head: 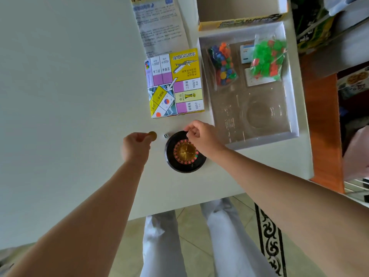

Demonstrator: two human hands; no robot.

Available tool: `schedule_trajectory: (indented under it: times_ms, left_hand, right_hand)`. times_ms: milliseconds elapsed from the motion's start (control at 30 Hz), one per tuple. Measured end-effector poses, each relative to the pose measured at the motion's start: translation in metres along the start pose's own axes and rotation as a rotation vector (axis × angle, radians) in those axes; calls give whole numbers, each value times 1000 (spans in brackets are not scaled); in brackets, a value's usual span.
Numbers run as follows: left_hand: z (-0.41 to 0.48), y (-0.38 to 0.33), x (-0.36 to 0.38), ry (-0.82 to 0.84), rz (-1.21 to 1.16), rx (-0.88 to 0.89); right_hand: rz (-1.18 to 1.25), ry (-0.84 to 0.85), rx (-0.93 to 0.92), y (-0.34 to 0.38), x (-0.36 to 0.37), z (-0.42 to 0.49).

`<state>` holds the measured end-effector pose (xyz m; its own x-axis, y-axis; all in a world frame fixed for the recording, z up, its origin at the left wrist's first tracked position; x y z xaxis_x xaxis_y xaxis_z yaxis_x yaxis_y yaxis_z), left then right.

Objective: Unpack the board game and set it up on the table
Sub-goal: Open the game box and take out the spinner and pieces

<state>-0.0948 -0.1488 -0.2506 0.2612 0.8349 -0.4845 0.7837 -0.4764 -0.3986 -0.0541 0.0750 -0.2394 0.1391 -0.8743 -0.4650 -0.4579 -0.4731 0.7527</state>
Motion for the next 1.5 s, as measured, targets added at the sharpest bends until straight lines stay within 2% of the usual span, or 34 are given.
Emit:
schedule_trajectory:
  times_ms: [100,333,533,667,833,900,1033,1133,1267,1367,1500]
  left_hand:
    - [16,-1,-5,-14,117,35]
    - [18,-15,9,-105,387,120]
    - [-1,-37,13,-98,483,280]
    - [-36,-77,14,-196,500,539]
    - [-81,-136,61,-186,550,908]
    - [-90,-155,95,-120,646,974]
    - [-78,-169,147,8,874,851]
    - [-60,-168,154,25,872,704]
    - [-47,-176,159,1,847,631]
    - [-41,-183,163,-21,842,628]
    - [-43,-195,161,-82,774,633]
  right_hand:
    - [-90,-24,24,0,5,0]
    - [-133,-33,39,-5,11,4]
    - [-93,28,79,-7,14,5]
    - [-30,54,63,-7,5,1]
    - [114,-155,47,-13,-53,-1]
    - [120,-215,82,-24,-85,2]
    - [154,-259,129,-54,-130,19]
    - [66,-258,125,-58,-153,33]
    - [-23,-333,-51,-35,-178,59]
    - [-100,-285,-89,-22,-174,86]
    - [-339,-157,-59,-15,-155,109]
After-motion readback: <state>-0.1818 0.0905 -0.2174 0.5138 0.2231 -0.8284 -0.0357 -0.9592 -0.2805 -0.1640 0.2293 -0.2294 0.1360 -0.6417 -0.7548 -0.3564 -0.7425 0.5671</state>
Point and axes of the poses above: each hand's wrist, its own z-axis towards the middle knuckle, its own x-axis out of the palm, y = z × x, the point moved 9 cm from there along z, towards the middle knuckle, and after that the axes turned 7 degrees about -x, right-handed, at the moved point
